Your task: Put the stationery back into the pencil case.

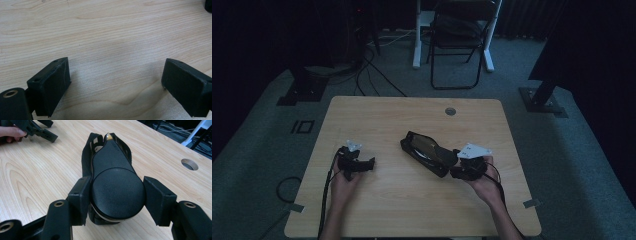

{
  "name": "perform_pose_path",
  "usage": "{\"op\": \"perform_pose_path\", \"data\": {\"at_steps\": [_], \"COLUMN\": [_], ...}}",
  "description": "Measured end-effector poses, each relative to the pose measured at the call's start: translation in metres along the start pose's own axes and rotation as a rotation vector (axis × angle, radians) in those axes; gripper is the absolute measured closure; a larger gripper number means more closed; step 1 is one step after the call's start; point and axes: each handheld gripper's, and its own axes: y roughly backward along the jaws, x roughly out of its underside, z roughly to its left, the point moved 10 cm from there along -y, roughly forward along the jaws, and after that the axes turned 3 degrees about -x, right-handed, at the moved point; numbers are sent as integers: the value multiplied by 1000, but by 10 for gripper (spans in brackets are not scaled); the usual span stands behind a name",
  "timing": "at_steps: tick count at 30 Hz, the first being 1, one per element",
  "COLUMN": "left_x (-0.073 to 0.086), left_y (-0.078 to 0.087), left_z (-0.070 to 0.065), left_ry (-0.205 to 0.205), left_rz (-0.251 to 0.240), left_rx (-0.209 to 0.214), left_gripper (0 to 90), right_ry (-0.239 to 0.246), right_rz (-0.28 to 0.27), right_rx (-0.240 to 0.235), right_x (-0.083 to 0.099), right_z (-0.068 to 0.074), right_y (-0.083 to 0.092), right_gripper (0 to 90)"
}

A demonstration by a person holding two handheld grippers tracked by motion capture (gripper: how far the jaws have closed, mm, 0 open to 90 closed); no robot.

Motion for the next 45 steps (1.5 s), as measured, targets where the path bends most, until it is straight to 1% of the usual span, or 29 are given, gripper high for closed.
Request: {"op": "perform_pose_path", "data": {"at_steps": [30,45], "left_x": [0,0], "left_y": [0,0], "left_z": [0,0], "left_ry": [0,0], "left_rz": [0,0], "left_rx": [0,0], "left_gripper": [85,85], "right_ry": [2,-8], "right_rz": [4,13], "right_rx": [-8,-9], "right_x": [-10,-13], "right_z": [0,0], "right_y": [-19,-33], "right_gripper": [417,417]}}
